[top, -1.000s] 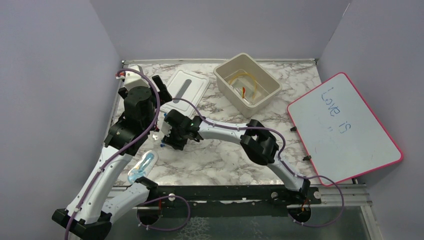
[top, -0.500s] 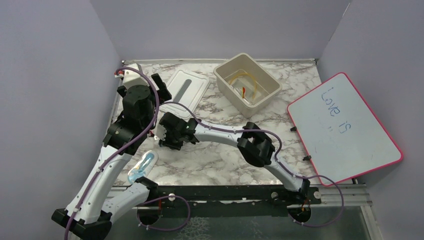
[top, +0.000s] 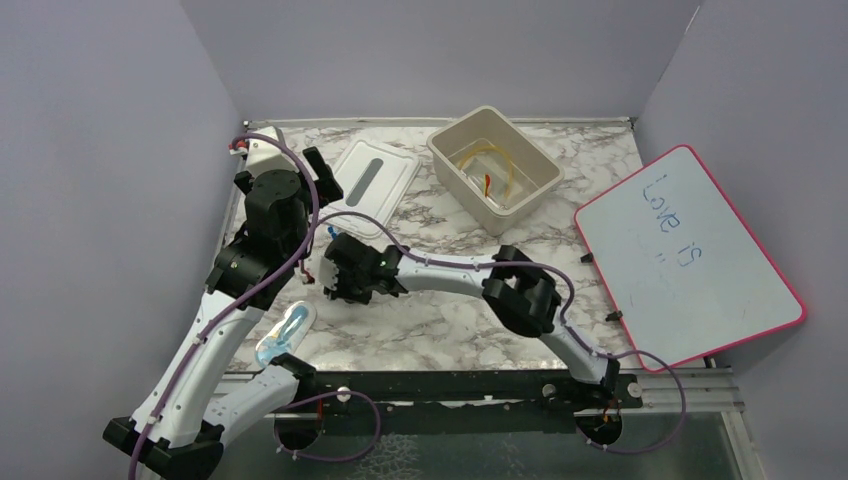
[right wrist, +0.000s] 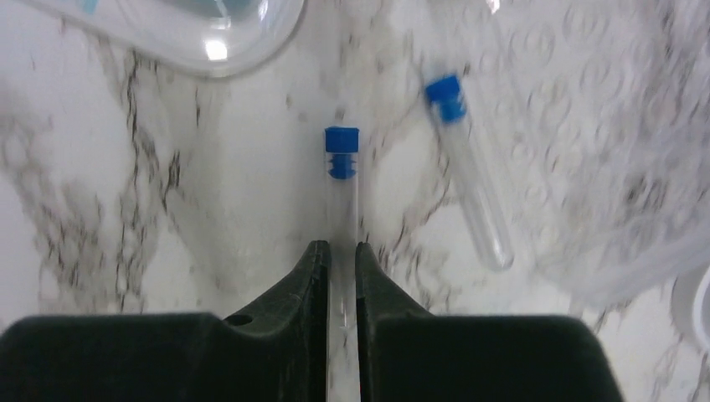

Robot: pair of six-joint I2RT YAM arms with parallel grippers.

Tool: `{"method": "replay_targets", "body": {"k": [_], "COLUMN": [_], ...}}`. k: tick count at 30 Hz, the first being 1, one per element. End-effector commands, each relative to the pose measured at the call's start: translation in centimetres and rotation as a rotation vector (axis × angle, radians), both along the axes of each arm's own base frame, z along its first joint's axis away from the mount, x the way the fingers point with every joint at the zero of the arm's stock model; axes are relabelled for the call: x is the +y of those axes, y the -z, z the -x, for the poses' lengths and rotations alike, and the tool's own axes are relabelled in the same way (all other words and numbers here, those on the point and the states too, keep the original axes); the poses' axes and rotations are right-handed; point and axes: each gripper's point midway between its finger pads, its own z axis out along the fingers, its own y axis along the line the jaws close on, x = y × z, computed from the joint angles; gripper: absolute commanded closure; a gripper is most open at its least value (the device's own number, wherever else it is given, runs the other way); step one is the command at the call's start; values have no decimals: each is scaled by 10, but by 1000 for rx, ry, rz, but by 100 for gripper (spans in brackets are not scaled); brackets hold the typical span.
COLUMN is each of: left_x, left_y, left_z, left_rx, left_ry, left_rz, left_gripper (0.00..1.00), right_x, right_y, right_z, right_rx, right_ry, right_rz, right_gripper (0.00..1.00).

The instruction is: Organize the chemistry lab equipment

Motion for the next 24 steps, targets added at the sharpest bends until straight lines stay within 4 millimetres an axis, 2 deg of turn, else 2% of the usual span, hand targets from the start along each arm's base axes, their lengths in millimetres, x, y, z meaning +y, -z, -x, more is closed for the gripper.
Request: {"method": "replay_targets", "body": {"k": [1,7,12,15,19,24], "left_x": [0,-11,-35,-60,-105,-156], "left_y": [-15,-13,-3,0,-2,10], "left_z": [3,1,-4,-5,1,18], "left_rx": [-30,-19,21,52,101,200], "left_ry": [19,64,165,280,509,807], "left_rz": [9,37,86,122,187,231], "left_gripper": [10,10,9,5,1,1], "right_x": [-14,-53,-100,-129,-162,-191], "right_y": [-34,-73,-108,-133,-171,-207], "right_z": [7,5,-11,-22,-34,-48], "right_rx": [-32,-114,-215,-277,-352,-453], "right_ry": [42,181,415,555,716,853], "right_rz": [-122,-292,-470,-584,-750,-876], "right_gripper": [91,92,91,91,91,91]}}
